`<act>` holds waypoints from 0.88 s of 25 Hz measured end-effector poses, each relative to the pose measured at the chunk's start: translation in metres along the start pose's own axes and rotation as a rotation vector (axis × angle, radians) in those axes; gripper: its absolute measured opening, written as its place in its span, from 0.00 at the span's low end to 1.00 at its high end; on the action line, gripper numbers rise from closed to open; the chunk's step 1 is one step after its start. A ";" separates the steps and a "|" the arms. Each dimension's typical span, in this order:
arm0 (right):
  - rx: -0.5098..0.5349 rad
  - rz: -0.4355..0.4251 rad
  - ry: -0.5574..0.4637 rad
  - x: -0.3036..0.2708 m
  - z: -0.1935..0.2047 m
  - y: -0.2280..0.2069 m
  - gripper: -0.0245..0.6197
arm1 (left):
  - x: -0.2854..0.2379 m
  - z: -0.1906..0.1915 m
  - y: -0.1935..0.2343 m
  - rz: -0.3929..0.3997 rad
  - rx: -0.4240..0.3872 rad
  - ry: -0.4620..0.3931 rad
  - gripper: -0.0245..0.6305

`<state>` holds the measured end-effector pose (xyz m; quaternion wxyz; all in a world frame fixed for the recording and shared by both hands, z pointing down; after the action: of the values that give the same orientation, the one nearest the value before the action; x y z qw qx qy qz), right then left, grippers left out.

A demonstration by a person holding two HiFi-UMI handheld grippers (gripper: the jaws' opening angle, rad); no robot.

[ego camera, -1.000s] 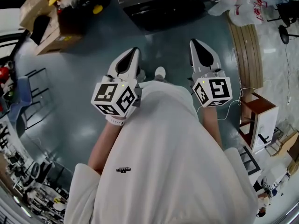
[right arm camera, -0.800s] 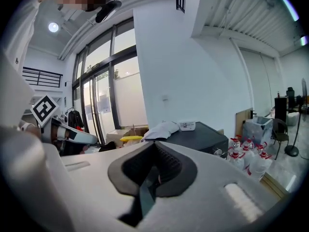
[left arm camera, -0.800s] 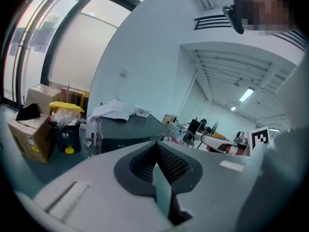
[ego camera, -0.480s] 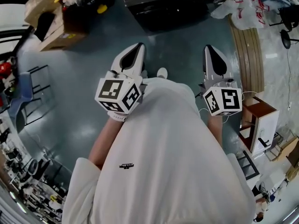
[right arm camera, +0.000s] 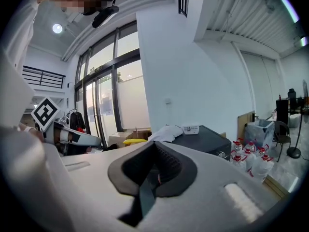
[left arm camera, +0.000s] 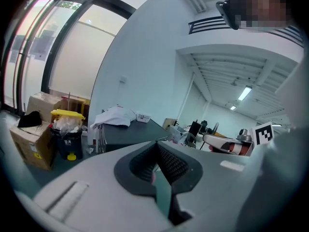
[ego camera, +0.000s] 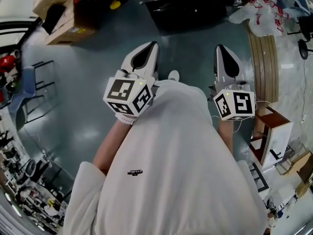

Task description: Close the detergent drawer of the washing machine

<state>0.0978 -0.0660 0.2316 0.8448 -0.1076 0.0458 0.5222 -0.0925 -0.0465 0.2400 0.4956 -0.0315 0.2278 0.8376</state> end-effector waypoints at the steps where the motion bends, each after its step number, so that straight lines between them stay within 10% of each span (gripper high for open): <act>1: 0.002 -0.005 -0.003 -0.001 -0.001 0.004 0.04 | 0.001 0.001 0.000 0.001 0.001 0.001 0.06; 22: 0.038 -0.080 0.020 -0.011 -0.001 0.030 0.04 | 0.012 0.009 0.000 -0.013 0.041 -0.005 0.06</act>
<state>0.0658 -0.0632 0.2289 0.8665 -0.0987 0.0599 0.4857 -0.0976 -0.0331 0.2444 0.5023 -0.0206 0.2435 0.8295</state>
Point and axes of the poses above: the fingertips, and each gripper's own axes: x backward along the fingers, y to its left, z out of its underside, the point moved 2 cm from there along x, backward along the fingers, and after that the axes turned 5 degrees about z, right-handed, at the moved point
